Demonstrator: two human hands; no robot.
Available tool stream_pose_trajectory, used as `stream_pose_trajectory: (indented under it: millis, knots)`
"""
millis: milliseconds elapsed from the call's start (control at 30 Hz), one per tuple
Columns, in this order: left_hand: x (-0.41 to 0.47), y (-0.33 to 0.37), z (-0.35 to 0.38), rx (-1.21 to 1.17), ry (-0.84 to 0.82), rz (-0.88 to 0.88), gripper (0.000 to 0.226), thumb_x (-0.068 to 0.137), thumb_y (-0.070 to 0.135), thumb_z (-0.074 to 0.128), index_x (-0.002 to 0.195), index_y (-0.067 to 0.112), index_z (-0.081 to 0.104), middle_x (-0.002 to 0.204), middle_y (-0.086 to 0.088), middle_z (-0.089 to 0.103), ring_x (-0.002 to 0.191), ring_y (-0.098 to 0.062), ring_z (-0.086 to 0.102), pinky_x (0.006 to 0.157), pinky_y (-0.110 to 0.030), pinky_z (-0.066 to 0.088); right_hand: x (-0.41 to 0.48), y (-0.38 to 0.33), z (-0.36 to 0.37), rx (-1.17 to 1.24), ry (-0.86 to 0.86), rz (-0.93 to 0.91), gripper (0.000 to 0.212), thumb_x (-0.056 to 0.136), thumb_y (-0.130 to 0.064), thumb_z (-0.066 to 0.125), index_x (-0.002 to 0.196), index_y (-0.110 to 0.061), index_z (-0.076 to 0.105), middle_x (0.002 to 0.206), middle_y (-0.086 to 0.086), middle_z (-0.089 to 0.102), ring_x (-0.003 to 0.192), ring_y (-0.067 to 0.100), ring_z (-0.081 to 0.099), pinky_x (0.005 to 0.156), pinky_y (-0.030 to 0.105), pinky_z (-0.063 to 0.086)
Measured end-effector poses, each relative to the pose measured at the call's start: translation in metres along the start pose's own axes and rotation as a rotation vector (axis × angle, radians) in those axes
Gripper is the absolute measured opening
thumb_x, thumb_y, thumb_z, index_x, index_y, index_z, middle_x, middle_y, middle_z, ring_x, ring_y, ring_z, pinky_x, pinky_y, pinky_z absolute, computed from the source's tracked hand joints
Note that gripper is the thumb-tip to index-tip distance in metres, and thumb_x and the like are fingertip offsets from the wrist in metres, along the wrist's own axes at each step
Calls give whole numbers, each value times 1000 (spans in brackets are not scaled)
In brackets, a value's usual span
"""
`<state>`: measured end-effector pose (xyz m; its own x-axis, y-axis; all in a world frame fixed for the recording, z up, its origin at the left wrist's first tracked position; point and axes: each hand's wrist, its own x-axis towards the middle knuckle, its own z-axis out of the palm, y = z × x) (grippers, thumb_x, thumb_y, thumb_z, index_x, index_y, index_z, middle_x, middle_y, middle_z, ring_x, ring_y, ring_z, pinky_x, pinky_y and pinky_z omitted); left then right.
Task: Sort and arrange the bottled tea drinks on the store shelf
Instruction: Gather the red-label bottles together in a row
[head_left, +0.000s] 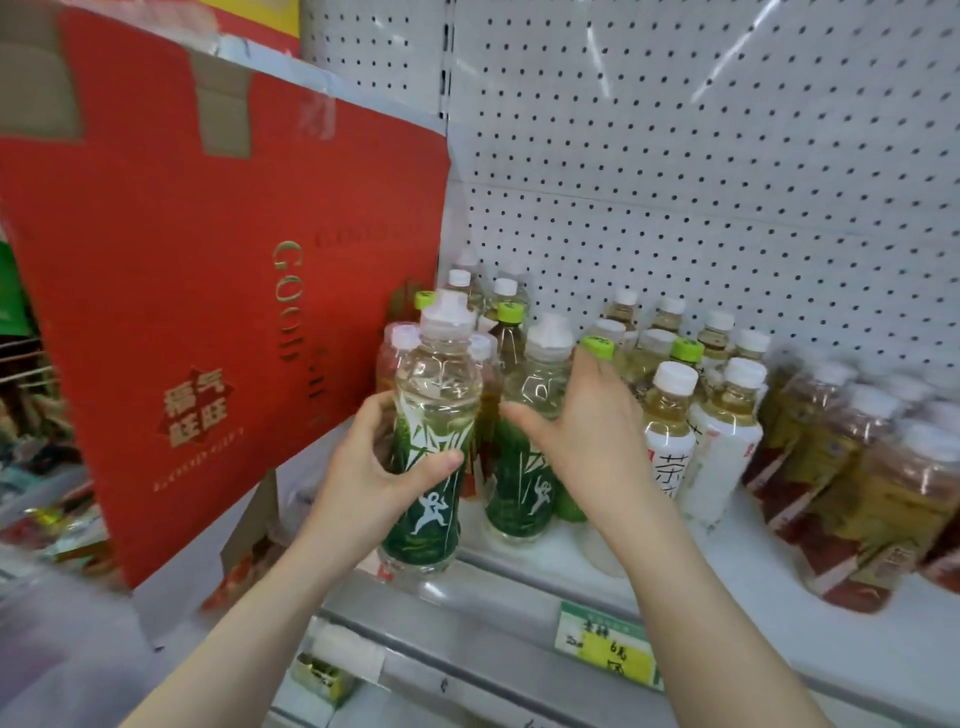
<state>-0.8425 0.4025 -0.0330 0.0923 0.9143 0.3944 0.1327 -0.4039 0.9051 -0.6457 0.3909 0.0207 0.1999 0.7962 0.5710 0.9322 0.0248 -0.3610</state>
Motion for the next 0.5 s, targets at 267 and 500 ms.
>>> stream_pose_trajectory:
  millis: [267, 500]
  knots:
    - [-6, -5, 13, 21, -102, 43, 78, 57, 62, 77, 126, 40, 48, 122, 23, 62, 114, 3, 56, 97, -27, 45, -26, -34, -24, 150, 243, -164, 65, 94, -60, 51, 144, -17, 46, 132, 1, 58, 123, 17, 50, 101, 35, 44]
    - [1, -6, 3, 30, -106, 200, 68, 72, 64, 68, 134, 44, 47, 134, 21, 54, 126, 4, 47, 104, -26, 40, -15, -50, -38, 390, 53, -81, 28, 85, -54, 68, 82, -32, 50, 64, -13, 55, 55, -5, 51, 51, 12, 35]
